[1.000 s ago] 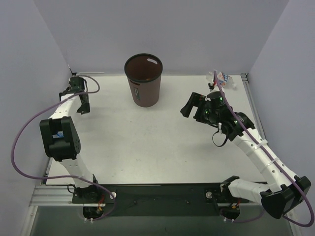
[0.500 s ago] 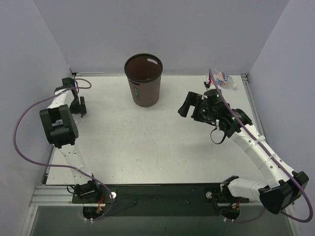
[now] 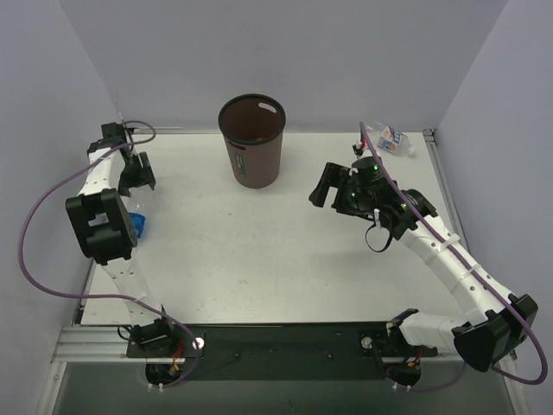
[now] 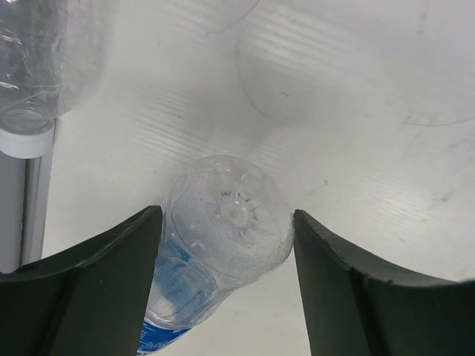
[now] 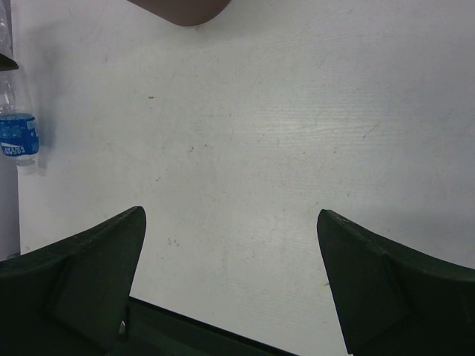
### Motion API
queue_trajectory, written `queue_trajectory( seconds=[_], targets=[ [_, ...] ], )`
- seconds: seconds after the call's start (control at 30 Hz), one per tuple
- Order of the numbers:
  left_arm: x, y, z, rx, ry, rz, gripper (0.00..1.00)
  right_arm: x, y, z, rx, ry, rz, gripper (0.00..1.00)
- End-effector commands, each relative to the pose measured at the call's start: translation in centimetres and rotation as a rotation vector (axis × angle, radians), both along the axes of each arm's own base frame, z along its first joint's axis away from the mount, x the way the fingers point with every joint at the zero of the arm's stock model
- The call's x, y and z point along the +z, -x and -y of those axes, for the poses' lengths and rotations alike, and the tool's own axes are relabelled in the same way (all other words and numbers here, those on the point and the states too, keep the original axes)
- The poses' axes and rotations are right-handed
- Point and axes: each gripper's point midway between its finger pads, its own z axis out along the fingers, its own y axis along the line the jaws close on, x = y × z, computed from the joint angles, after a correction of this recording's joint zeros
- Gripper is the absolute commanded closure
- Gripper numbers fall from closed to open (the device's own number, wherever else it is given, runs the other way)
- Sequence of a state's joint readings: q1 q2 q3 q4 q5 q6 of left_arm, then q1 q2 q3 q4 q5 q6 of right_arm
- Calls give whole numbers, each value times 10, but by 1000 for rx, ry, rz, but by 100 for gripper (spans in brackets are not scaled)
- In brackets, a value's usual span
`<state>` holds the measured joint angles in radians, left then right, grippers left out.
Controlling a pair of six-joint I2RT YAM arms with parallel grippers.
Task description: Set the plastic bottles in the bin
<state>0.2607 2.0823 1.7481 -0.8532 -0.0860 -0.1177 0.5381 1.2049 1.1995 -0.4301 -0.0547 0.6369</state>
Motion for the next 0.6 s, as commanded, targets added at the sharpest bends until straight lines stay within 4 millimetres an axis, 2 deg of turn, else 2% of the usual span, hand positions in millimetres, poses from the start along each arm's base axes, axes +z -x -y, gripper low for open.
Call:
queue_trajectory(
  seconds=[0.0, 0.23, 0.27, 0.33, 0.37, 0.4, 0.53, 0.57],
  targets=[
    [90, -31, 23, -22, 88, 262, 52, 14, -6, -5, -17, -19, 31, 7],
    [163, -53, 70, -68, 215, 433, 53, 11, -5, -3, -30, -16, 38, 7],
    [188, -58, 77, -78, 221, 463, 53, 12, -5, -2, -33, -16, 43, 7],
    [208, -60, 86, -60, 261, 533, 56, 13, -4, -2, -32, -19, 48, 7],
    [229, -63, 93, -35, 308, 602, 57, 13, -4, -2, -33, -19, 50, 7],
    [238, -65, 101, -29, 347, 626, 57, 15, -4, -1, -33, -19, 55, 7],
    [279, -73, 148, -27, 570, 731, 58, 13, -2, 1, -36, -20, 57, 7],
    [297, -77, 158, -19, 629, 779, 58, 13, -2, 1, -37, -22, 56, 7]
  ],
)
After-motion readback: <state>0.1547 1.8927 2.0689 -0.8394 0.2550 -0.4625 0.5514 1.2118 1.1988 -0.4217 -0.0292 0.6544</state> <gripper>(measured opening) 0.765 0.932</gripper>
